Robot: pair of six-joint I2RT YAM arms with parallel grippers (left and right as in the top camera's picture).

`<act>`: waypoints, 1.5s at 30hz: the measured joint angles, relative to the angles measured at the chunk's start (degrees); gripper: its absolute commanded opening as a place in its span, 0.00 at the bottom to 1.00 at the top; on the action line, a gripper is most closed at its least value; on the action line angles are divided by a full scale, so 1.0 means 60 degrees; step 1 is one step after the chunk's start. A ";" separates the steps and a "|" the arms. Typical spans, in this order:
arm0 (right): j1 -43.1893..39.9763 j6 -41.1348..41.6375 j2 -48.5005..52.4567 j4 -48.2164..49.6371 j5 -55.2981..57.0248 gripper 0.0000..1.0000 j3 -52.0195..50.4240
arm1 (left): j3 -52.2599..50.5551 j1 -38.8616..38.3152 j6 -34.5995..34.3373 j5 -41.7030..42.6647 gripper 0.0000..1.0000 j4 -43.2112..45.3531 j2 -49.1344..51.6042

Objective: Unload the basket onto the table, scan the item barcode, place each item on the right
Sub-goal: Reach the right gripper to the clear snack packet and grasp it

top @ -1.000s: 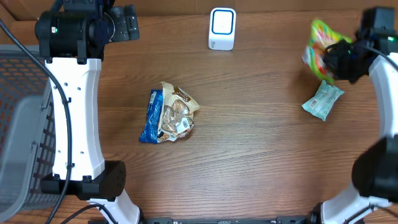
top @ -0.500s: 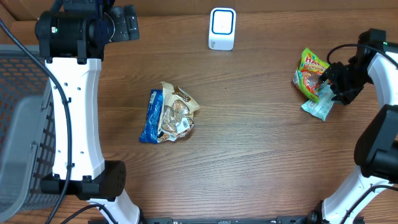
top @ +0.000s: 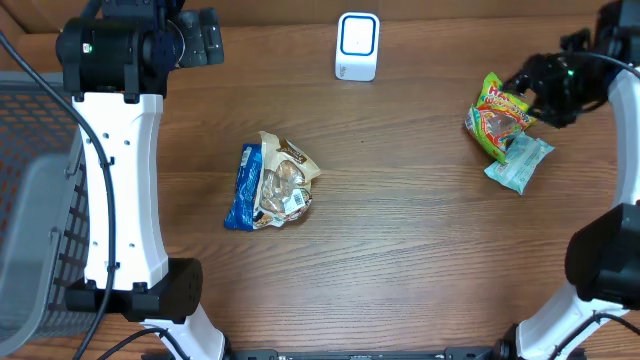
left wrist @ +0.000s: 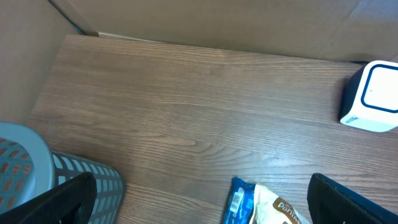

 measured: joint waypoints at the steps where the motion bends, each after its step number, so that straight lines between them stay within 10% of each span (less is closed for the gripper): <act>1: 0.0248 -0.0015 -0.0011 0.0106 -0.0149 0.73 0.0000 | 0.0000 0.0000 0.0000 0.0000 1.00 0.0000 0.0000; 21: 0.6360 0.0809 0.1031 0.6812 -0.0787 1.00 -0.3355 | 0.0000 0.0000 0.0000 -0.0004 1.00 0.0000 0.0000; 45: 0.7537 0.1563 0.2973 0.9384 -0.0852 0.92 -0.3351 | 0.0000 0.0000 0.0000 0.0000 1.00 -0.0004 0.0000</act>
